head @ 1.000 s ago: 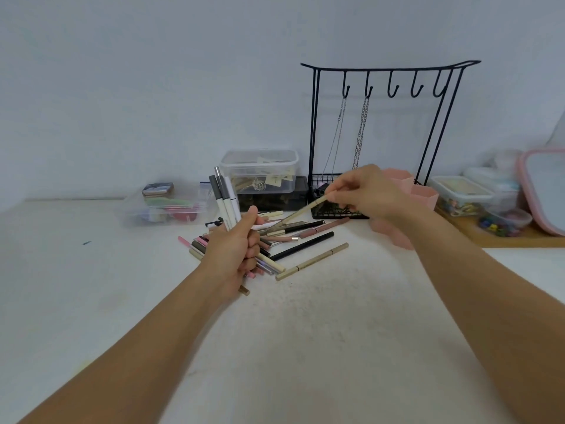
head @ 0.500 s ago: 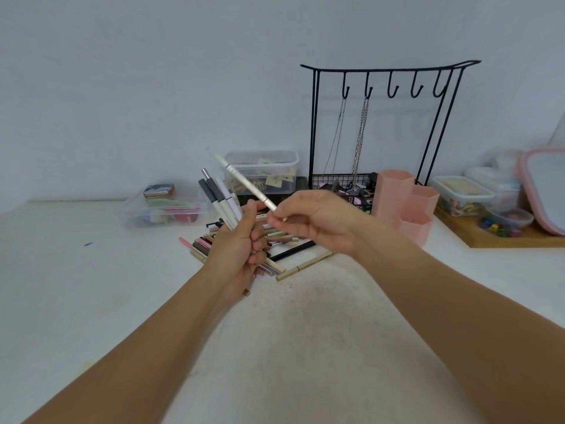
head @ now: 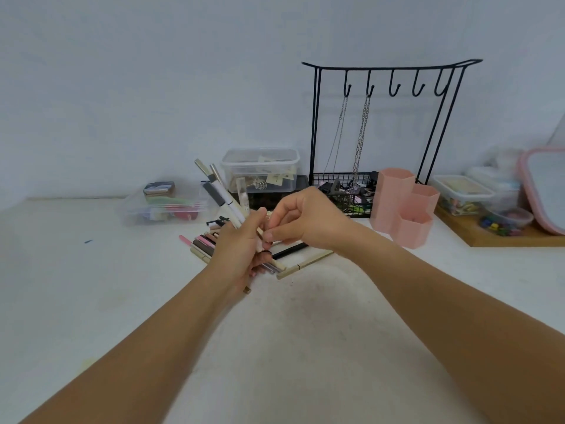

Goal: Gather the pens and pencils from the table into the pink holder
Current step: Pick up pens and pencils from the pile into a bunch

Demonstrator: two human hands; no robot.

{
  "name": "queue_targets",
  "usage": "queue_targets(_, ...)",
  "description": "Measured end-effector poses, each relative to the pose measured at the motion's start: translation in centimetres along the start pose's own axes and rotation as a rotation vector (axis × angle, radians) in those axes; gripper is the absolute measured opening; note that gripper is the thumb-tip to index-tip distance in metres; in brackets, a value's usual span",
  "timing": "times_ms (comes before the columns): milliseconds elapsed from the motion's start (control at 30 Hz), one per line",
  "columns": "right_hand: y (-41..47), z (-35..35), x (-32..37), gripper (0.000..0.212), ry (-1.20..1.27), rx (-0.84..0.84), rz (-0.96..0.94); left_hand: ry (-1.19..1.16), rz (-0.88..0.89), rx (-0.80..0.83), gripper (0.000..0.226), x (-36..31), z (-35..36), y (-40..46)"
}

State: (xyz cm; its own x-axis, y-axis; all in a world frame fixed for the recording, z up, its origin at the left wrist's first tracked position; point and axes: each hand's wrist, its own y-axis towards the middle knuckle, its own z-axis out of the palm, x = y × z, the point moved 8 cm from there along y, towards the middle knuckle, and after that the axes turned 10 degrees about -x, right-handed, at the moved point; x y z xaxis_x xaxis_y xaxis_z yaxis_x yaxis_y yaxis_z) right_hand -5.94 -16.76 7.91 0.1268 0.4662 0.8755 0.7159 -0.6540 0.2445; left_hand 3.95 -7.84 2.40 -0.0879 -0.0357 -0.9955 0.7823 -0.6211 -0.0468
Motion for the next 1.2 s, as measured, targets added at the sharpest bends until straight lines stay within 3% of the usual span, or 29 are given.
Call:
queue_targets(133, 1.7, -4.6, -0.9, 0.010, -0.339, -0.123, -0.081, -0.033, -0.036, 0.021, 0.044, -0.1, -0.1, 0.4)
queue_targets(267, 2.5, -6.1, -3.8, 0.020, -0.683, -0.038, -0.076, -0.025, -0.026, 0.045, 0.046, 0.0, 0.0, 0.3)
queue_targets(433, 2.3, -4.6, -6.3, 0.023, -0.688, 0.094, -0.032, -0.055, 0.049, 0.122, 0.018, -0.7, 0.5, -0.1)
queue_targets(600, 2.4, -4.4, -7.1, 0.017, -0.685, 0.101, -0.029, -0.027, -0.001, 0.073, 0.048, -0.6, 0.1, -0.1)
queue_targets(700, 2.5, -5.2, -6.6, 0.014, -0.704, 0.091, -0.042, -0.026, -0.030, 0.055, 0.053, -0.3, 0.0, -0.1)
queue_targets(767, 2.6, -6.1, -5.8, 0.012, -0.620, 0.061, -0.032, -0.022, -0.045, 0.064, 0.055, -0.2, 0.2, -0.3)
queue_targets(867, 2.2, -6.6, -3.9, 0.008, -0.287, 0.021, 0.041, 0.015, -0.050, 0.096, 0.059, -0.1, 0.5, -0.4)
queue_targets(1000, 1.1, -3.9, -1.6, 0.009, 0.119, 0.171, 0.139, -0.036, -0.031, 0.137, 0.052, -0.2, 1.2, -0.8)
queue_targets(1200, 0.0, -0.6, 0.2, 0.003, 0.254, 0.284, 0.115, -0.074, 0.002, 0.181, 0.053, -0.4, 1.4, -1.1)
